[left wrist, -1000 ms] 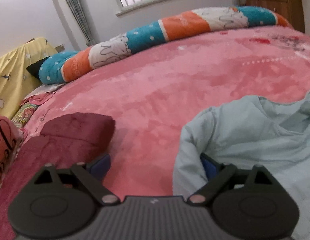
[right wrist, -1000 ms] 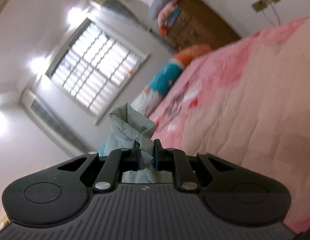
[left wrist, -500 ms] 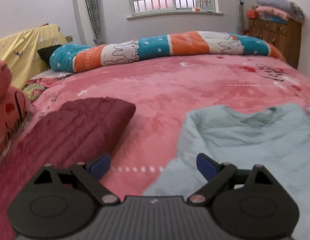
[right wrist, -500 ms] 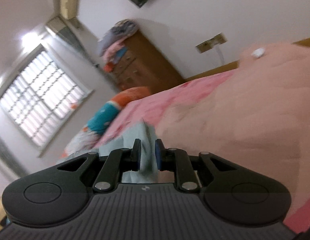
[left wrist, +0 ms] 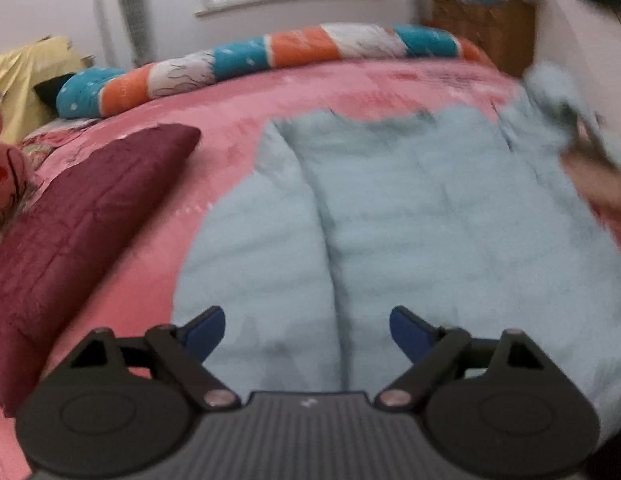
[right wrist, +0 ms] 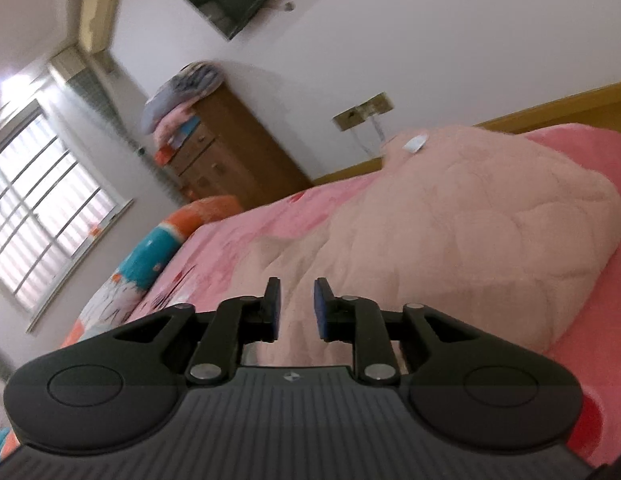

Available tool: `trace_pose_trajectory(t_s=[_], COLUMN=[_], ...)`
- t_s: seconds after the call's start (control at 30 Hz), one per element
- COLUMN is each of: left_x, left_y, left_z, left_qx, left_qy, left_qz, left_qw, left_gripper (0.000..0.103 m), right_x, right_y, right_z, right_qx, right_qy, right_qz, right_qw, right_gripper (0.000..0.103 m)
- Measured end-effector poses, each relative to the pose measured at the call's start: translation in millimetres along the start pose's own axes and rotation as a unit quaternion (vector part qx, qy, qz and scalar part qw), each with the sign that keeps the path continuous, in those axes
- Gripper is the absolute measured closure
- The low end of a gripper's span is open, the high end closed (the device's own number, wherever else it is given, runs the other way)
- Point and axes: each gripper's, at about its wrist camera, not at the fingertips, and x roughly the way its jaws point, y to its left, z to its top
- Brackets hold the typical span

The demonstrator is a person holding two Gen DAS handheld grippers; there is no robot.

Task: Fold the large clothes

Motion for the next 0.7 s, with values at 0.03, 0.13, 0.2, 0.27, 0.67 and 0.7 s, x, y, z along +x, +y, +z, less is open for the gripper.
trace_pose_trajectory(t_s=[0.03, 0.13, 0.2, 0.27, 0.67, 0.7], left_x=[1, 8, 15, 19, 12, 10], left_y=[-2, 0, 6, 10, 27, 33], left_z=[-4, -12, -16, -22, -38, -37], left_qx=[0.006, -0.003, -0.012, -0.024, -0.104, -0.122], left_qy=[0.004, 0.015, 0.025, 0.035, 0.019, 0.017], left_qz=[0.01, 0.029, 0.042, 0.04, 0.019, 0.014], left_qw=[0.9999, 0.9995, 0.9987, 0.9983, 0.9942, 0.9922], left_gripper=[0.018, 0.024, 0.037, 0.042, 0.085, 0.09], right_x=[-4, -17, -26, -35, -92, -95], right_y=[3, 23, 35, 49, 94, 98], right_z=[-4, -19, -29, -41, -99, -105], right_qx=[-0.001, -0.039, -0.063, -0.089, -0.214, -0.228], right_qy=[0.008, 0.027, 0.05, 0.07, 0.187, 0.195], right_qz=[0.012, 0.044, 0.074, 0.097, 0.209, 0.216], right_qw=[1.0, 0.998, 0.994, 0.989, 0.936, 0.929], right_gripper=[0.04, 0.026, 0.023, 0.016, 0.004, 0.004])
